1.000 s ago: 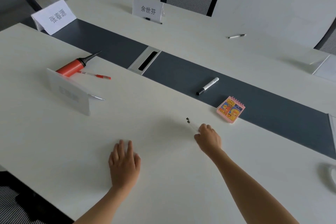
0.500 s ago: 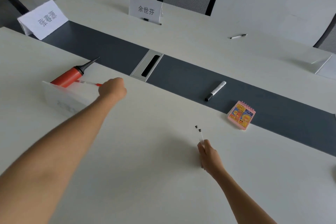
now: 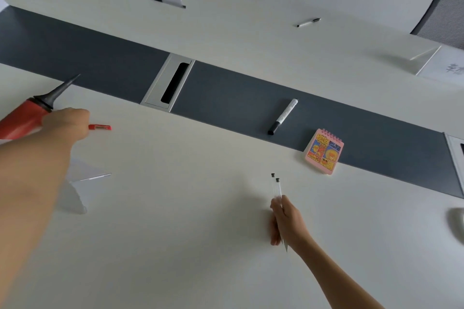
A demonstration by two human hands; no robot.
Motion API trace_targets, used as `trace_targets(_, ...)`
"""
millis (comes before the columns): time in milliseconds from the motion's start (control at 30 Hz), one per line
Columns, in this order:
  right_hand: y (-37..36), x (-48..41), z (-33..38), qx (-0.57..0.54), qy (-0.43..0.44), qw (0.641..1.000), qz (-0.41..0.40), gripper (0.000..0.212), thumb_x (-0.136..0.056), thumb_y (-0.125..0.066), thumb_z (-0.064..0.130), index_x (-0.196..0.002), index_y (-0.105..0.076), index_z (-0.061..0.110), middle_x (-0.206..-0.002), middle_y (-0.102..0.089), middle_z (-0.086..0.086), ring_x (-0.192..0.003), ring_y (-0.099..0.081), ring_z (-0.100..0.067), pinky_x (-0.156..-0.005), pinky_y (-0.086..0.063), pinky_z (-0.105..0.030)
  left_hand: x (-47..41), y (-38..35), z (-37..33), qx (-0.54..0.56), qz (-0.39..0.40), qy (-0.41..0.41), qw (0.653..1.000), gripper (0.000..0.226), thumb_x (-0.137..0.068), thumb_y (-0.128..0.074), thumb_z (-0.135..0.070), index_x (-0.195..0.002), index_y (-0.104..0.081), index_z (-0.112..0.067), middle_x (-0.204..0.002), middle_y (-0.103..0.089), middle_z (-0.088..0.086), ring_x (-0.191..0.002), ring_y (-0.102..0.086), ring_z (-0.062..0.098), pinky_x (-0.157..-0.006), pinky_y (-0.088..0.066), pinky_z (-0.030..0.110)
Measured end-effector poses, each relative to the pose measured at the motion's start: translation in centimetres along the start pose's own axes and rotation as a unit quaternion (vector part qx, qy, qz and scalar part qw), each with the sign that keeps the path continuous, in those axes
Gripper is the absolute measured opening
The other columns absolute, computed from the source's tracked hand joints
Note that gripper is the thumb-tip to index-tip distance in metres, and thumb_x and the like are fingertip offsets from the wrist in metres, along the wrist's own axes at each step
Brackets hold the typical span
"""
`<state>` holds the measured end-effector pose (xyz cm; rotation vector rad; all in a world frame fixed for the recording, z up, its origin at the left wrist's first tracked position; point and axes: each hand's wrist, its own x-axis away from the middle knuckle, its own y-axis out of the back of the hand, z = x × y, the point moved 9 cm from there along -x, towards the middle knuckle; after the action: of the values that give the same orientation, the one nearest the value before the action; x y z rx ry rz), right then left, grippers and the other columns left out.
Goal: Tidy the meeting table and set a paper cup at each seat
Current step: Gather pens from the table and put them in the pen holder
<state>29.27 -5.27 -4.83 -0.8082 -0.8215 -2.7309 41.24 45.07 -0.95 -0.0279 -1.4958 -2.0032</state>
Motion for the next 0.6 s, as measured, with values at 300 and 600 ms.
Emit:
trace_targets(300, 0.0, -0.1, 0.1, -0.007, 0.003, 1.000, 0.003, 0.026, -0.096, -0.031, 0.022, -0.073, -0.035, 0.011, -0.030, -0.046, -0.003, -0.026, -0.043, -0.020, -0.034, -0.034, -0.022, 1.1, 3.4, -3.0, -0.013, -0.075, -0.039, 0.996, 0.020, -0.090, -0.046, -0.018, -0.108, -0.054, -0.011, -0.106, -0.061, 0.015, -0.103, -0.052, 0.032, -0.083, -0.040, 0.035)
trace_targets(600, 0.5, 0.8, 0.7, -0.050, 0.006, 0.998, -0.026, 0.026, -0.096, -0.032, 0.021, -0.071, -0.032, 0.014, -0.029, -0.043, 0.000, -0.025, -0.043, -0.016, -0.032, -0.032, -0.020, 10.2, 10.6, -19.9, 0.410, -0.119, -0.186, 0.885, 0.025, -0.097, -0.031, -0.017, -0.114, -0.042, -0.004, -0.099, -0.059, 0.026, -0.076, -0.048, 0.033, -0.064, -0.035, 0.038)
